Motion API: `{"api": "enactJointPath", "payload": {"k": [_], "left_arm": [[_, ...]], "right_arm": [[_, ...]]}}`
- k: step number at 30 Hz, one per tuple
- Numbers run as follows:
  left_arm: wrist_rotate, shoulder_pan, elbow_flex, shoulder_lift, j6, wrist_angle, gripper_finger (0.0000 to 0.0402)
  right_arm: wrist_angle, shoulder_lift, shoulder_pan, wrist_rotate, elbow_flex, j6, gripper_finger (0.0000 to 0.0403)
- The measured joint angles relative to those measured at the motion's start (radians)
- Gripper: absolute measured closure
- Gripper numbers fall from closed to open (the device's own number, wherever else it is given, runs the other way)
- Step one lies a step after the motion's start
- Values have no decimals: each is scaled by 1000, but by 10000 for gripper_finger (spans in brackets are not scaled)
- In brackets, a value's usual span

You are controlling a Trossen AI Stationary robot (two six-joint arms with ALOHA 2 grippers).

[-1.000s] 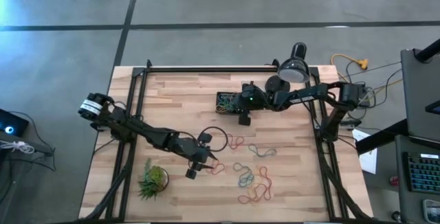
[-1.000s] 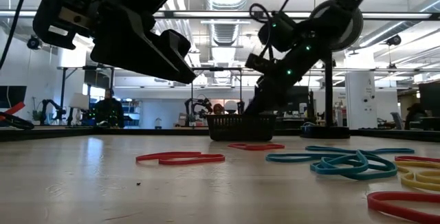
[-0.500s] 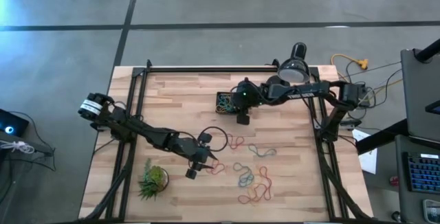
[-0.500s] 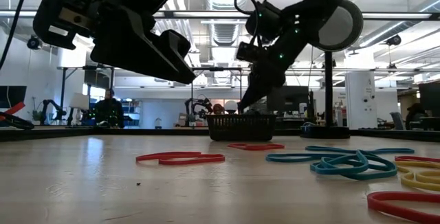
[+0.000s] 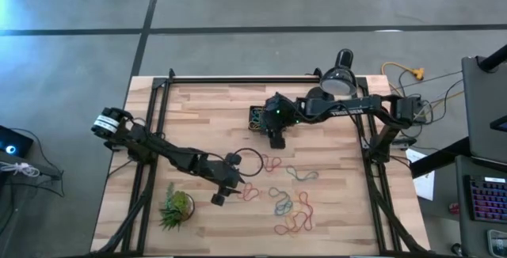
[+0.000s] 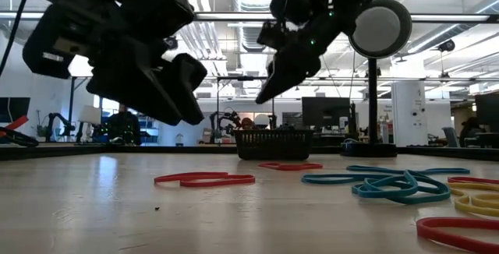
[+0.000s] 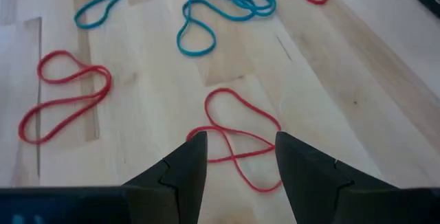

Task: Pick and place rubber bands into bin
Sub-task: Put the red rubber band into the basket

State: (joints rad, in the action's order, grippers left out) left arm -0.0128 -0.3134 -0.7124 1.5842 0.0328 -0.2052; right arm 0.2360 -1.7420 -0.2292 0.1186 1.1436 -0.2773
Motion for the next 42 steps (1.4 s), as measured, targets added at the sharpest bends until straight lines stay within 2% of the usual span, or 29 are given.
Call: {"api": "enactJointPath", "payload": {"k": [6, 13, 21, 25, 32, 39, 42], "left_arm": [[21, 6, -11, 66, 3, -53, 245], [-41, 8, -57, 159, -1, -55, 245], [-64, 36, -144, 244, -45, 45, 249], [-107, 58, -182, 275, -75, 108, 285], [-124, 65, -189, 281, -38, 124, 392], [-19, 61, -214, 272, 25, 143, 400], [76, 61, -239, 268, 57, 154, 400]], "right_arm": [[24, 30, 86, 6, -4, 4, 230], [51, 117, 194, 4, -83, 96, 246], [23, 226, 335, -133, -205, 223, 260], [7, 269, 410, -221, -255, 294, 266], [-13, 329, 534, -381, -339, 407, 276], [-15, 335, 623, -494, -366, 487, 288], [-12, 331, 650, -512, -366, 488, 294]]}}
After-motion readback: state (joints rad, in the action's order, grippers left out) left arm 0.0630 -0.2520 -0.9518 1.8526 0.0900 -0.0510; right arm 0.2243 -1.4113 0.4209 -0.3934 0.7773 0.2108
